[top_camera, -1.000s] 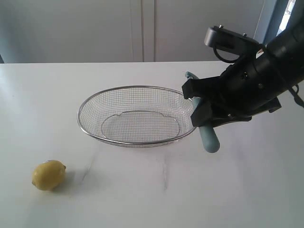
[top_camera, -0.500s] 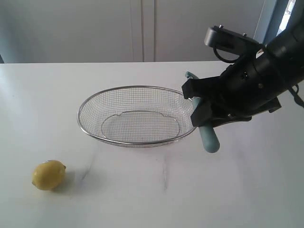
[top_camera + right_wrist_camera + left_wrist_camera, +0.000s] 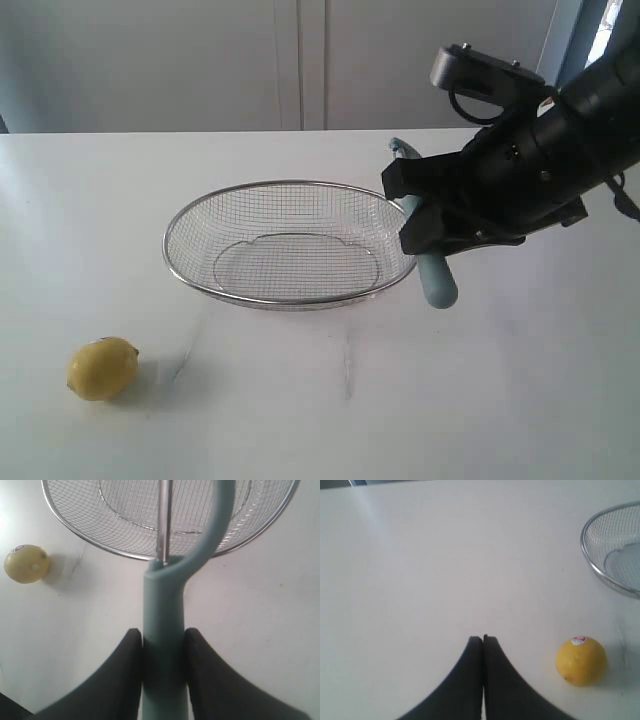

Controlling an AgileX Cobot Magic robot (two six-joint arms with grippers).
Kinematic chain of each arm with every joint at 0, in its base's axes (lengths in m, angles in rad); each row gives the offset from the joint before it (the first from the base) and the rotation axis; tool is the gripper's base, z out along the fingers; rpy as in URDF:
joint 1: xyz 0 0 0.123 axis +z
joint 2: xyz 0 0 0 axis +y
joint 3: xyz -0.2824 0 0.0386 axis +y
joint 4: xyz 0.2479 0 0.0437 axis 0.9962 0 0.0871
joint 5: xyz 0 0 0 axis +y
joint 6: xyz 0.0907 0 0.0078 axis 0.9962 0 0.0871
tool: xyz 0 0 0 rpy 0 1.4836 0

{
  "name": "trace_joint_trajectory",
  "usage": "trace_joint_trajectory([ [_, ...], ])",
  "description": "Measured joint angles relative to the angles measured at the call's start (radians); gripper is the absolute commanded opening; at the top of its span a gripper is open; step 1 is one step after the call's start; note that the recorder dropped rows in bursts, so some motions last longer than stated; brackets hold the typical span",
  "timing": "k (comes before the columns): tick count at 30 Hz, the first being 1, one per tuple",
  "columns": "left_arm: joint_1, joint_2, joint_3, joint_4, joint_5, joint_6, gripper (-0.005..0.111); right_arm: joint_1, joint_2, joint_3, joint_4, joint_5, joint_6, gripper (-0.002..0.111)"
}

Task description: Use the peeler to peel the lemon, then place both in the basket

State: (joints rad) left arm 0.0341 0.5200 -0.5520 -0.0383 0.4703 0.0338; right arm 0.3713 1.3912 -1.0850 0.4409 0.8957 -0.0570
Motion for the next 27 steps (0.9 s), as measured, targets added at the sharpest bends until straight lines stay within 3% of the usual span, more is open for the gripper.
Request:
trace_joint_trajectory([
  [13,0.0,0.175,-0.014,0.002,0.066,0.056,0.0,0.0,0.0,0.0,0.0,0.002,-0.013,0.0],
  [27,0.0,0.188,-0.014,-0.018,-0.033,0.078,0.0,0.0,0.0,0.0,0.0,-0.007,-0.014,0.0],
])
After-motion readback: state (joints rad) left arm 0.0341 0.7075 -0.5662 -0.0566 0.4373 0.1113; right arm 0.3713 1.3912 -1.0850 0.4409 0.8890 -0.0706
